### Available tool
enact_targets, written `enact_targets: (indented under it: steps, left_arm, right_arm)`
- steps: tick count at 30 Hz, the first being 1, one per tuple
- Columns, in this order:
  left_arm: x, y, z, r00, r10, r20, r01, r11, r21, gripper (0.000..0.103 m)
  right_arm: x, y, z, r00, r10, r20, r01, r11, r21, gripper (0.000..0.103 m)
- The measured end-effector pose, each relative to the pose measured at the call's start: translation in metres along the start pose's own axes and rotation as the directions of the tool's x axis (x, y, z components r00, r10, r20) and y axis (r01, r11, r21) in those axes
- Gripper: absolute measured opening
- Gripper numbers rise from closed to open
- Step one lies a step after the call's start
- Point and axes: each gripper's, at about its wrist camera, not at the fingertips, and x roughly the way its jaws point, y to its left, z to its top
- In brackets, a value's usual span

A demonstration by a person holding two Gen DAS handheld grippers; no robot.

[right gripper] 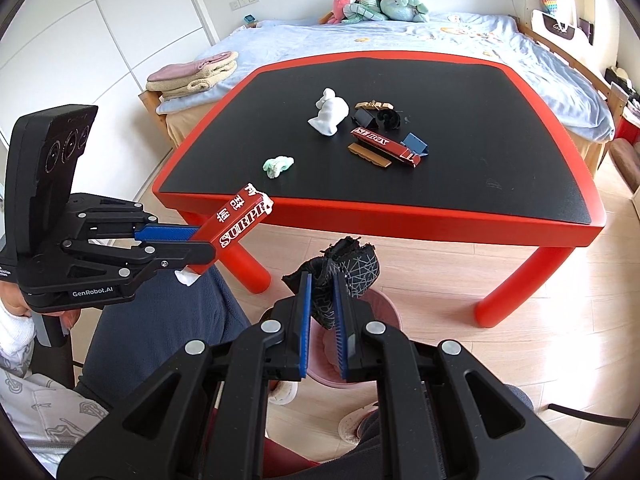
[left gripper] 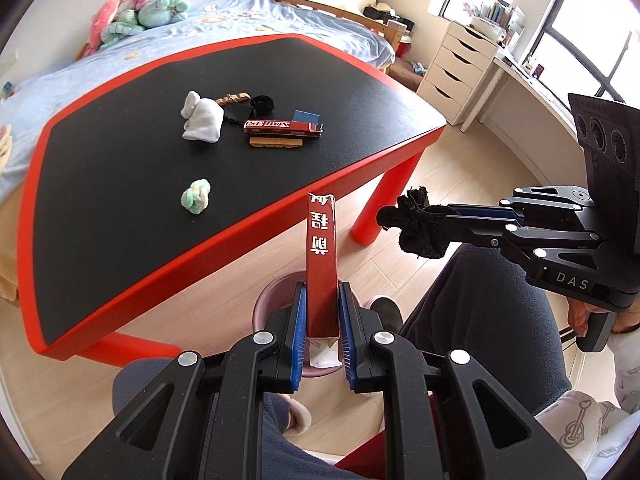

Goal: Collect trash
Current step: 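Carry both items over the pink wastebasket and open both grippers to drop them, then grasp the green-white ball with the left gripper while the right grasps the wooden stick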

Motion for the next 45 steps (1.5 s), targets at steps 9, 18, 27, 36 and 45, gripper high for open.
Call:
enact_targets:
  steps: [9,18,27,36,45]
  left_arm:
    - [0.001,0.003,0.003,0.999,0.013,0.050,-0.012,1.000,-0.015,0.091]
    - [0.001,0.013,0.001,0.998,0.060,0.029,-0.059,0.997,-0.043,0.095]
    - [-0.004,0.019,0.001,0.996,0.074,0.039,-0.072,0.996,-0.057,0.095]
    - [-0.005,0.021,0.003,0.996,0.077,0.034,-0.075,0.995,-0.065,0.095]
    - [-0.005,0.031,0.011,0.996,0.085,0.040,-0.081,0.994,-0.077,0.095]
  right_arm:
    - [0.002,-0.003,0.002,0.998,-0.065,0.020,0.065,0.998,-0.006,0.091]
    - [0.009,-0.015,0.002,0.995,-0.101,-0.012,0.102,0.994,0.047,0.096]
    - [0.011,-0.011,0.003,0.996,-0.091,-0.016,0.091,0.995,0.037,0.096]
    - [0.012,-0.011,0.006,0.996,-0.088,-0.016,0.089,0.996,0.033,0.097]
    - [0.013,-0.014,0.016,0.997,-0.081,-0.007,0.081,0.996,0.030,0.097]
